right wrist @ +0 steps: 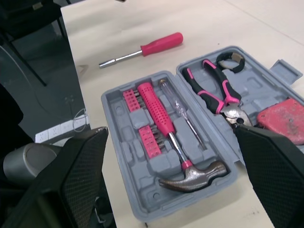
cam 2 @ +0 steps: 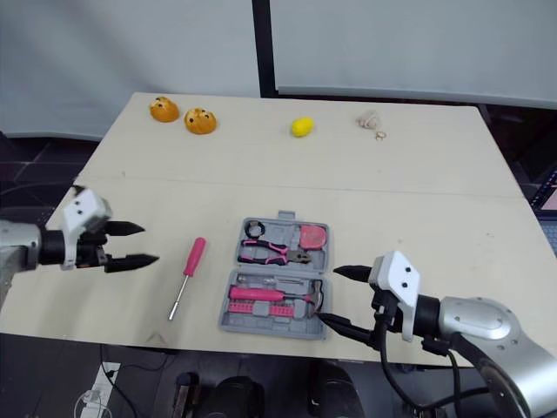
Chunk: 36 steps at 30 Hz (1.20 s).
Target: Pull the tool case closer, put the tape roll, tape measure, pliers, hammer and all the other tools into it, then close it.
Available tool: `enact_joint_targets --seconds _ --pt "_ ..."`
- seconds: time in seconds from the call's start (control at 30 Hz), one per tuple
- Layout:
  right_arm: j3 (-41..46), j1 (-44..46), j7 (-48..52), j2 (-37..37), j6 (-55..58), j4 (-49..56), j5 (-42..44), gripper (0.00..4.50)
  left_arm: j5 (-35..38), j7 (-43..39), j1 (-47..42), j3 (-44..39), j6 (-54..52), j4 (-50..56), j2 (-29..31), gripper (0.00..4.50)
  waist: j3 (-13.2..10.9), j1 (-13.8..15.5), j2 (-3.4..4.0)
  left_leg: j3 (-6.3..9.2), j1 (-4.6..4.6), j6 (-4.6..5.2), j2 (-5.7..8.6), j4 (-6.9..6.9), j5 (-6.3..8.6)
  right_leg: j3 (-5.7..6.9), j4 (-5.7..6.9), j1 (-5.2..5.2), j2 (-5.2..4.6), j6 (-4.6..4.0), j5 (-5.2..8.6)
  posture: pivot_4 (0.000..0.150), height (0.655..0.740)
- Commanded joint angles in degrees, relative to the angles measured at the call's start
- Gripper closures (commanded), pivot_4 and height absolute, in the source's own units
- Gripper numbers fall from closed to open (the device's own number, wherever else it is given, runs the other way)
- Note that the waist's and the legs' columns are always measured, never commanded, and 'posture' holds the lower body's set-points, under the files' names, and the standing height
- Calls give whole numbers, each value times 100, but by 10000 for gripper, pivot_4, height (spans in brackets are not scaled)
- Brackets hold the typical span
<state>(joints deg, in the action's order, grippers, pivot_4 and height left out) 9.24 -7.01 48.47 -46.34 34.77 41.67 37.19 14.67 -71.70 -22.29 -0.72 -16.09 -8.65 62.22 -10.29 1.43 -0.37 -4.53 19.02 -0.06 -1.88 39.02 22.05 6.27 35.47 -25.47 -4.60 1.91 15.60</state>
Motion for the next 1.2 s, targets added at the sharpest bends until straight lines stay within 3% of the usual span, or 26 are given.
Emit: enact_joint_targets --seconds 0.03,0.17,0.43,0.63,1.03,1.13,1.2 --pt "-6 -7 150 -46 -145 103 70 0 -816 -1456 -939 832 2569 -1285 44 844 0 2 0 -3 6 1 0 4 -4 3 4 -6 3 0 0 1500 7292" --pt "-19 -146 156 -72 -143 293 99 0 -1370 -2039 -2046 1554 4500 -2698 -378 844 -1 5 -4 -35 14 15 7 13 -18 5 16 -10 13 3 -2 1500 7292" --pt "79 -596 1 -71 -131 753 116 0 -2518 -1894 -3619 2746 7503 -4955 -1284 844 2 4 -21 -75 10 35 14 17 -20 9 17 -4 14 29 -16 1500 7292" --pt "173 -779 -166 -48 -93 961 114 0 -3404 -1229 -4103 3290 8506 -5752 -1612 844 3 -16 -27 -73 5 52 16 19 -16 16 14 -4 16 48 -27 1500 7292" --pt "293 -1103 -467 -2 -90 1192 159 0 -5599 1617 -4439 4059 8801 -6130 -1917 844 8 7 -35 -64 6 71 21 20 -14 5 9 -3 10 66 -38 1500 7292" --pt "313 -1115 -518 -8 -84 1211 195 0 -6015 2126 -4529 4283 8815 -6206 -1923 9270 8 -2 -36 -68 4 73 21 20 -13 2 9 -3 10 68 -39 1500 7292" --pt "329 -1122 -532 -19 -85 1216 216 0 -6263 2427 -4591 4434 8829 -6242 -1909 19045 9 1 -37 -69 3 74 21 20 -13 0 10 -3 9 68 -39 1500 7292"
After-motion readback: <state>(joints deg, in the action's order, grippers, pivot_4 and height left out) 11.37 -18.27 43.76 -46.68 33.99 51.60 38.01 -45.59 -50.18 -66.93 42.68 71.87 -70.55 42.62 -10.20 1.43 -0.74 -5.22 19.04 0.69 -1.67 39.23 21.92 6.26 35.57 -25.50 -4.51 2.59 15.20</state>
